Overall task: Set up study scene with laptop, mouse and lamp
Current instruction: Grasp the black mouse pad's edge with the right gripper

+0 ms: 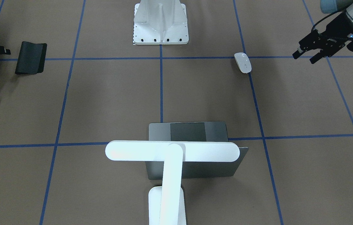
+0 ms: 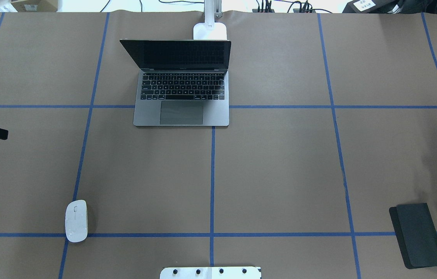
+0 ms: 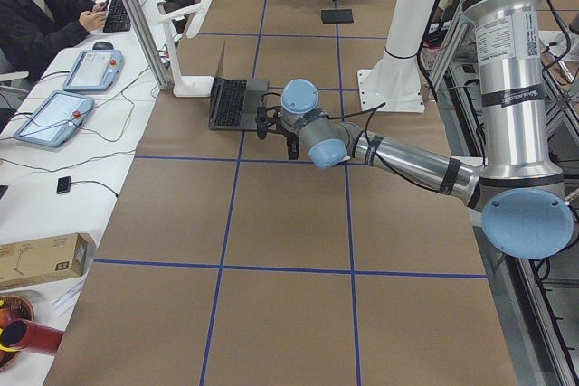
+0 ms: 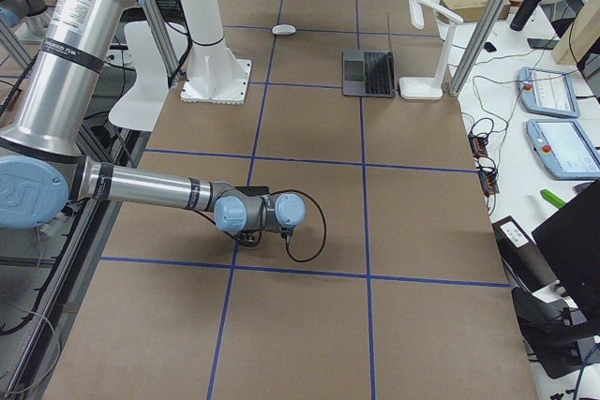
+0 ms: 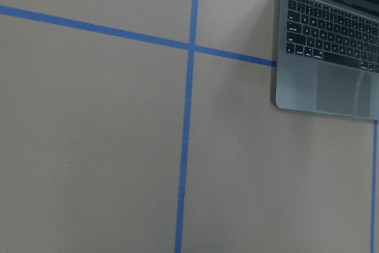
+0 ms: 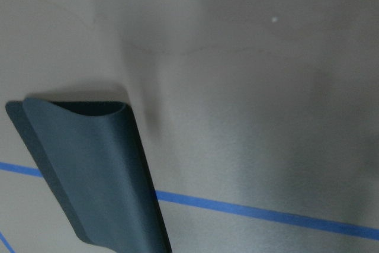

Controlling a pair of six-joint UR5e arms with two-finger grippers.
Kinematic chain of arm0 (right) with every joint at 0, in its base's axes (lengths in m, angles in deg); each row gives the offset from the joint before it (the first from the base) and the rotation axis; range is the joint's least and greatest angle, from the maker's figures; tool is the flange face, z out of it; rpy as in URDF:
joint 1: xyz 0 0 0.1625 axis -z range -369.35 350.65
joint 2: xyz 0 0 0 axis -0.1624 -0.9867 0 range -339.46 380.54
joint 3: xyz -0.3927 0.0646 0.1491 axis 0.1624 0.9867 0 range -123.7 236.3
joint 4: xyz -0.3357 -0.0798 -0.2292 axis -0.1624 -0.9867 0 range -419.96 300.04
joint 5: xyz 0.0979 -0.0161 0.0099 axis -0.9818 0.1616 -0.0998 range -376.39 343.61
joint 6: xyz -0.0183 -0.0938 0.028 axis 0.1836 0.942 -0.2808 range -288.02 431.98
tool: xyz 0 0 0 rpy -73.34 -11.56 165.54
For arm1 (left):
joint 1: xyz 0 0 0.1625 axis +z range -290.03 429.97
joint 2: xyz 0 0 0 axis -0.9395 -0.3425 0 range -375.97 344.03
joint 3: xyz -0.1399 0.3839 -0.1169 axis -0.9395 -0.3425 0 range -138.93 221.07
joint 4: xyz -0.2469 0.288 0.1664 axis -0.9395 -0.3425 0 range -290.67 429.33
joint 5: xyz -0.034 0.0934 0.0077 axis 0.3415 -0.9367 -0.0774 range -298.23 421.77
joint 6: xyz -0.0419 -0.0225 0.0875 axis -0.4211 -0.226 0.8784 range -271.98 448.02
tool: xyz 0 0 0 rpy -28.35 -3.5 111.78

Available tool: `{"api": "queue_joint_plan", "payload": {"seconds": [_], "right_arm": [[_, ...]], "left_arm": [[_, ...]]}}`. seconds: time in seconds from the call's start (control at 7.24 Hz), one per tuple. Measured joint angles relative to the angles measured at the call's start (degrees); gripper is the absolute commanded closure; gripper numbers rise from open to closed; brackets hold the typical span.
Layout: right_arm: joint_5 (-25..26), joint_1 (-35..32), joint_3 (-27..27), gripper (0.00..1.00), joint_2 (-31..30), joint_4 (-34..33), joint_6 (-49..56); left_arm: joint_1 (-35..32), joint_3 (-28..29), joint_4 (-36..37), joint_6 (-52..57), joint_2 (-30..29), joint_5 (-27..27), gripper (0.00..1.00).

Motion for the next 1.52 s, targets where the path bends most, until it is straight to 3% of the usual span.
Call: {"api": "queue_joint_plan", "payload": {"seconds": [0.97, 1.1, 1.38, 1.52], "right_arm": [[0.4, 7.5, -0.3, 0.02, 4.2, -0.5, -1.7], [0.5, 7.9, -0.2, 0.19, 4.2, -0.6, -2.5], [0.4, 8.1, -0.2, 0.81, 4.2, -0.1, -5.8], [0.4, 8.1, -0.3, 1.0, 4.1, 0.0, -7.0]], "left_arm": [[-0.1, 0.2, -4.5, 0.5, 3.3, 0.0, 0.0], [-0.1, 0.2, -4.8, 0.5, 3.5, 0.0, 0.0], [-0.1, 0.2, -5.0, 0.5, 3.6, 0.0, 0.0], [-0.1, 0.2, -5.0, 0.5, 3.6, 0.0, 0.0]]}}
